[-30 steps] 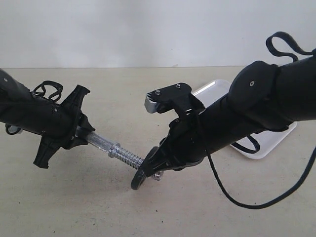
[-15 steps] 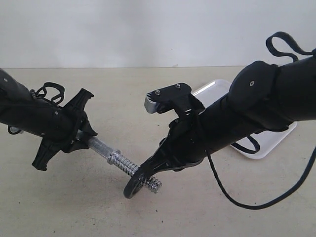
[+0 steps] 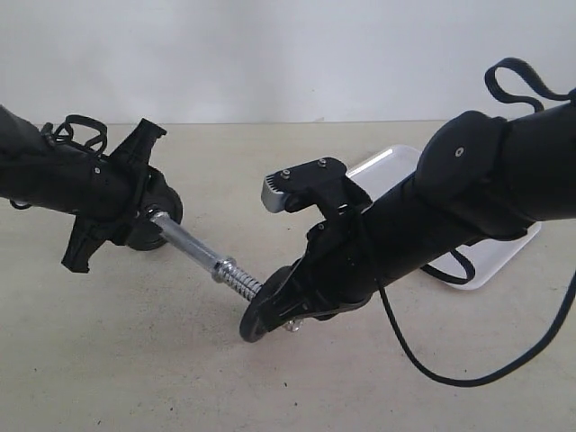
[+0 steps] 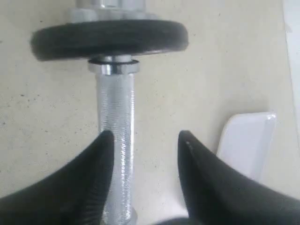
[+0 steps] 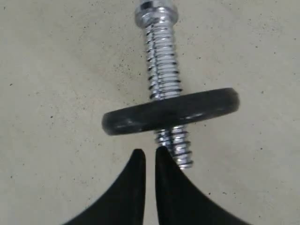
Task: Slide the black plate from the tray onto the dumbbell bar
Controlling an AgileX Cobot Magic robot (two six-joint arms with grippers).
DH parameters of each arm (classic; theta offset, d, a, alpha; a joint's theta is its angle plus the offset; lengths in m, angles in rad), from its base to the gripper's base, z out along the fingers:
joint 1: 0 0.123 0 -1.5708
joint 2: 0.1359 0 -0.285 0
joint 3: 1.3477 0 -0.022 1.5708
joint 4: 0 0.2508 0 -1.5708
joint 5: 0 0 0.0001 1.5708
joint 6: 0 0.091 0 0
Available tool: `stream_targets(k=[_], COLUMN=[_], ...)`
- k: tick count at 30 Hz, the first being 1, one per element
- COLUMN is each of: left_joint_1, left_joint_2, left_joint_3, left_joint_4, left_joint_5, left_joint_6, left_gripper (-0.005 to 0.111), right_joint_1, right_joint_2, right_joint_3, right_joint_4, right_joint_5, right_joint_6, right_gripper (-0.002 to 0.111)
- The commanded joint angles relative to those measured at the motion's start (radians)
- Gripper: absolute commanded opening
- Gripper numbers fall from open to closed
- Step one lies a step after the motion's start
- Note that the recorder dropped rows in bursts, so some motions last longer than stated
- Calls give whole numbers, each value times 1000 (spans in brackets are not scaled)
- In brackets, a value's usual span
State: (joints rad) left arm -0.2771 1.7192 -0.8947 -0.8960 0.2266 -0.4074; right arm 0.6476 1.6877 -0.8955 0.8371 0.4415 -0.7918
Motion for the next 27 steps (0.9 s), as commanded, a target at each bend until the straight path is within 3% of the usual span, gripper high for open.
stream_targets(k=[1,9,19,27], left_joint_1=[0,0,0,0], left_joint_2=[-2,-2,-2,-2], left_joint_3=[0,0,0,-14], left_joint_4=[-11,-11,-8,-5], left_joint_5=[-12,-21,-108,-175], left_joint_6=[6,177,701,1232], left_gripper=[42,42,42,42], right_joint_1=[3,3,3,1], right_joint_2=[0,0,0,0], right_joint_3=[-4,-4,-31,-209], right_joint_4=[0,0,0,-13], right_joint_5=[-1,-43,-57,45], right_joint_6=[-5,-7,-60,-64], right_gripper=[4,4,4,4])
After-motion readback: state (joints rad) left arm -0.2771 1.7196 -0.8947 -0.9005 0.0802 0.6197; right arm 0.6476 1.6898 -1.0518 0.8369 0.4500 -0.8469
